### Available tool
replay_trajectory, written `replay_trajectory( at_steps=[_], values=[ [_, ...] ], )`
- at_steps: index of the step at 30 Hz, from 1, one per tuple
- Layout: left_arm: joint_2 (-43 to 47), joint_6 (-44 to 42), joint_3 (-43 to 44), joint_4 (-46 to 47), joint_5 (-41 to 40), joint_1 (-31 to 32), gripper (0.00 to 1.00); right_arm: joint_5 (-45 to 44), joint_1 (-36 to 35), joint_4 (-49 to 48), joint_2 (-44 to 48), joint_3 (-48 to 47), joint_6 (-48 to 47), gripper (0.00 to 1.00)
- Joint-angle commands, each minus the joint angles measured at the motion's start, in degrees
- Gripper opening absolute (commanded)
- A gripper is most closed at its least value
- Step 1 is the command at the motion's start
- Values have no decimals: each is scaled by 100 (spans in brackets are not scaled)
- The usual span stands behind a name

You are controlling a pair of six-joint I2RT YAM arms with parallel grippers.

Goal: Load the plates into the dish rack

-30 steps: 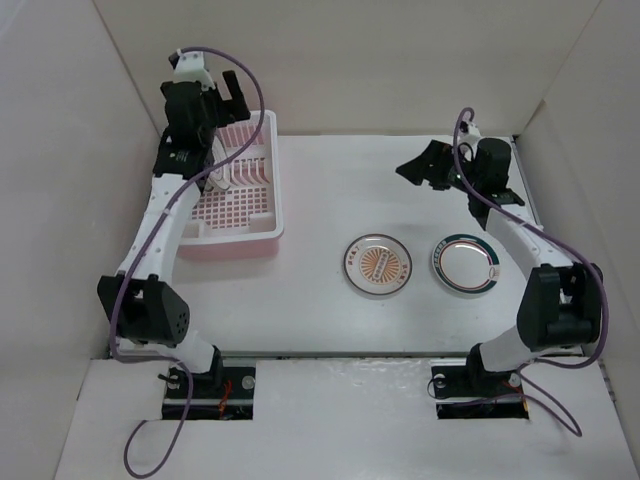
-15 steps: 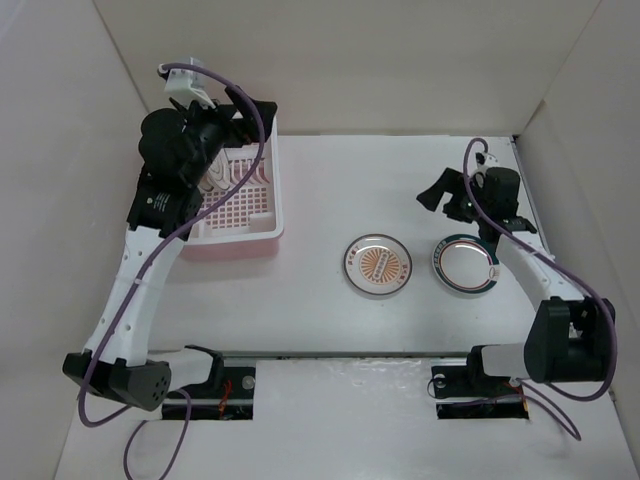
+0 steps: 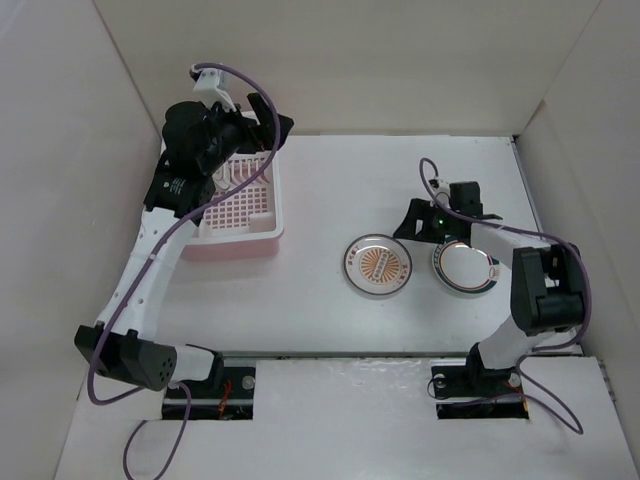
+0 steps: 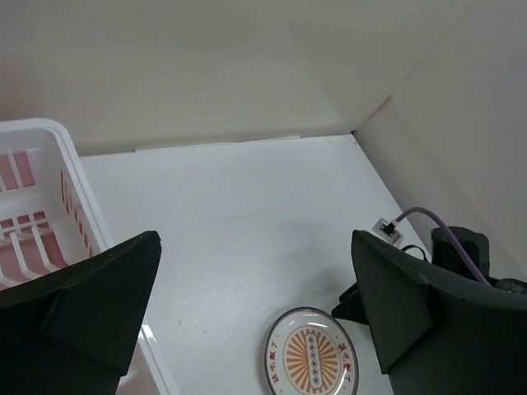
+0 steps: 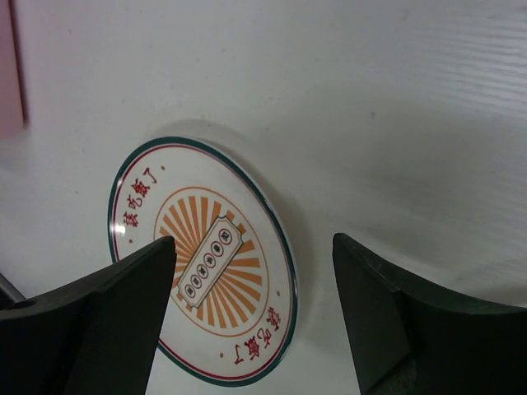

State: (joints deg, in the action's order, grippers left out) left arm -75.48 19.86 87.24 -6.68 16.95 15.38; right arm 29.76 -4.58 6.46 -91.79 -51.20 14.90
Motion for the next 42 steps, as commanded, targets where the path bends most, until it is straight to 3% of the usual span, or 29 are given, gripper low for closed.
replay_trajectory(
  at_steps=[1, 15, 22, 24, 27, 30, 31, 37, 39, 42],
  values=[
    [113, -61, 179, 167, 247, 9, 100, 346, -236, 48, -111, -373, -425, 81],
    [113, -114, 241, 114, 361, 9, 100, 92, -368, 532, -884, -821, -584, 73],
    [60, -114, 241, 114, 362, 9, 100, 627, -316, 532, -1166, -821, -777, 55],
    [60, -114, 241, 114, 362, 9, 100, 628, -316, 593, -1314, -821, -778, 53],
    [7, -114, 241, 114, 414, 9, 100, 567, -263, 716, -1455, -821, -848, 40],
    [-45, -114, 241, 167, 467, 9, 100, 488, -263, 716, -1535, -821, -848, 36],
    [-45, -114, 241, 167, 467, 9, 100, 487, -263, 716, -1587, -821, -848, 28],
    [-45, -114, 241, 167, 467, 9, 100, 303, -210, 769, -1588, -874, -742, 16],
    [-45, -114, 241, 167, 406, 9, 100, 250, -210, 769, -1588, -874, -742, 4],
    [-98, -114, 241, 167, 406, 9, 100, 188, -210, 769, -1588, -874, -690, 0]
  ],
)
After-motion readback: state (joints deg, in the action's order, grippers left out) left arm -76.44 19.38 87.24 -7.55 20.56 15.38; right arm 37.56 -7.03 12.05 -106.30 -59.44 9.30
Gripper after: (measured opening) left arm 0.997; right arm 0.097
